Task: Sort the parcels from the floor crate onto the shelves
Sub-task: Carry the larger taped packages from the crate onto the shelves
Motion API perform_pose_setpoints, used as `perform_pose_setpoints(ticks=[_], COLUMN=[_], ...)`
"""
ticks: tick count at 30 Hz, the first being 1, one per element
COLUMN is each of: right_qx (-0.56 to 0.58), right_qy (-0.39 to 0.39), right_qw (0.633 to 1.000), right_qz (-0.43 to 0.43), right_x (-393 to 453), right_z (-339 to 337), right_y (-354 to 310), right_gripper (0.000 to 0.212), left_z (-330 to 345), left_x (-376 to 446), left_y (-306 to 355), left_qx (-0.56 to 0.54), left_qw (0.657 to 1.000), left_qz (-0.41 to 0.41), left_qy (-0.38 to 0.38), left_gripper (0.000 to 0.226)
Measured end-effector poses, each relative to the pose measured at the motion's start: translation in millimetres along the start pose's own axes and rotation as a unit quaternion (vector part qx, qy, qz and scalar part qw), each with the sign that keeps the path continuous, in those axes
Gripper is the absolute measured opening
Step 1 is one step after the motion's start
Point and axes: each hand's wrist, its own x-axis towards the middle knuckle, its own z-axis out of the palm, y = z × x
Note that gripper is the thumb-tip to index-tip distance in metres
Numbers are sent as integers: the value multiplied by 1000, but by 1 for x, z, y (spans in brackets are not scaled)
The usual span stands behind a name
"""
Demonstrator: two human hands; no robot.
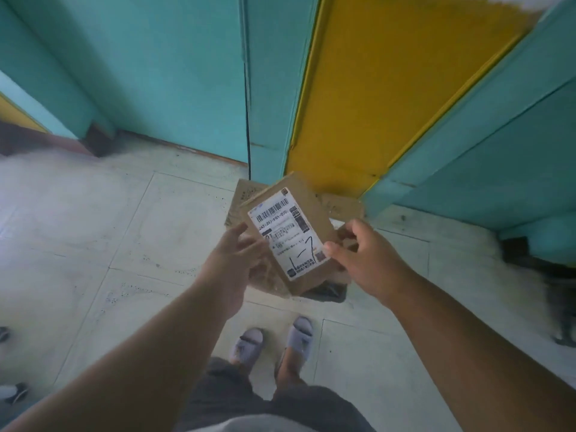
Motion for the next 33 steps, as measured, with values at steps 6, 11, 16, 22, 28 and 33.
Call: perform_pose_setpoints(ticks=[6, 11, 16, 22, 28, 33], right_qx=[42, 116, 270, 311, 279, 205], right_qy=[90, 261, 286, 379, 510, 519], right_qw=[995, 956, 916, 869, 805, 814], right_qz=[17, 64, 79, 72, 119, 162], right_x=[-79, -128, -180, -278, -403, -499], right_z=[-49, -66, -99, -149, -214, -273], right_y=[-26, -14, 30, 111, 225, 307], right_gripper=[25, 30, 65, 54, 40, 48], left_z=[51, 84, 132, 228, 352, 452], left_x=[-47, -71, -108, -161, -234, -296], left_y=[49, 44, 23, -28, -139, -217], left_qx=[108, 207, 323, 414, 432, 441], left_qw=[967, 937, 870, 761, 703, 672], left_qz=[22, 57, 115, 170, 236, 246], left_qy=[-229, -275, -355, -470, -514, -542], left_gripper=[76, 65, 63, 83, 71, 68])
